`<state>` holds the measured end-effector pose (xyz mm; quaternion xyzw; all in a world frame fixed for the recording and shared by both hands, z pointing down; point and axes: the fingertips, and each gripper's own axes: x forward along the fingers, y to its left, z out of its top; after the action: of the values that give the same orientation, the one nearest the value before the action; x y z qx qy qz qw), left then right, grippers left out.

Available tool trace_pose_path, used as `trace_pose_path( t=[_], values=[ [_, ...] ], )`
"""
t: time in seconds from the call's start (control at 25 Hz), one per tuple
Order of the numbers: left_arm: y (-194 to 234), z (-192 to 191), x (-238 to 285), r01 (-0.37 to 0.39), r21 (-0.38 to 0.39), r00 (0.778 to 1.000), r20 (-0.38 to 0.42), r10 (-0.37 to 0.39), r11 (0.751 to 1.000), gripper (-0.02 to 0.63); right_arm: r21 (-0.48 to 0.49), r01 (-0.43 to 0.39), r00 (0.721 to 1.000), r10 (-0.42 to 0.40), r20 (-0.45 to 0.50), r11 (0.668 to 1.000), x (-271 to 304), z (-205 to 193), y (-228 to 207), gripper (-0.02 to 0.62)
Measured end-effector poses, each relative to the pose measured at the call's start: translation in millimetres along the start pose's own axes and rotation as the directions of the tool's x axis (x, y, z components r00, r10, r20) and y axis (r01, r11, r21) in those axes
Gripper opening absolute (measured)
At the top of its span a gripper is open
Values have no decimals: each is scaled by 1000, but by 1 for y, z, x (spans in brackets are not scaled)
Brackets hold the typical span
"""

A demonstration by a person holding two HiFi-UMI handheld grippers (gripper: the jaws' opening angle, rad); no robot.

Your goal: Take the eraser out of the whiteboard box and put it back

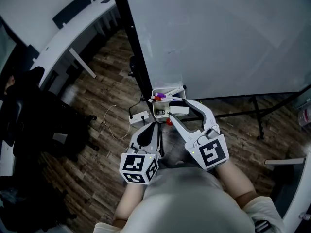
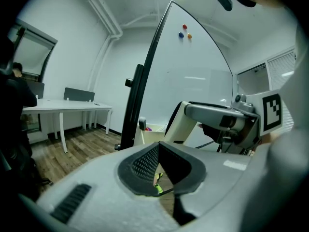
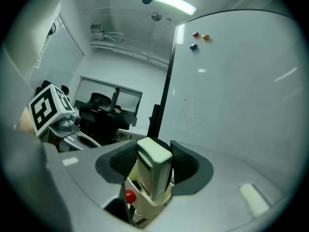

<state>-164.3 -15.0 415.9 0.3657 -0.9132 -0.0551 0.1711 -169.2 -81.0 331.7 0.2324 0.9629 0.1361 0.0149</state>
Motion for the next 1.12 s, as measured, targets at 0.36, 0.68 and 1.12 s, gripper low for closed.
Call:
trace_pose_path(
  t=[0.36, 0.68, 1.12],
  values=[
    [-7, 0, -4, 20, 10, 1000, 0, -20, 1000, 6, 12, 33, 999, -33, 41, 999, -12, 16, 1, 221],
    [-12, 0, -8, 37, 23, 999, 5, -37, 999, 6, 26, 62, 996, -64, 59, 998, -23, 25, 4, 221],
    [-20, 1, -16, 71, 37, 997, 7, -72, 997, 6, 53, 112, 992, -115, 51, 992, -41, 24, 14, 221]
  ],
)
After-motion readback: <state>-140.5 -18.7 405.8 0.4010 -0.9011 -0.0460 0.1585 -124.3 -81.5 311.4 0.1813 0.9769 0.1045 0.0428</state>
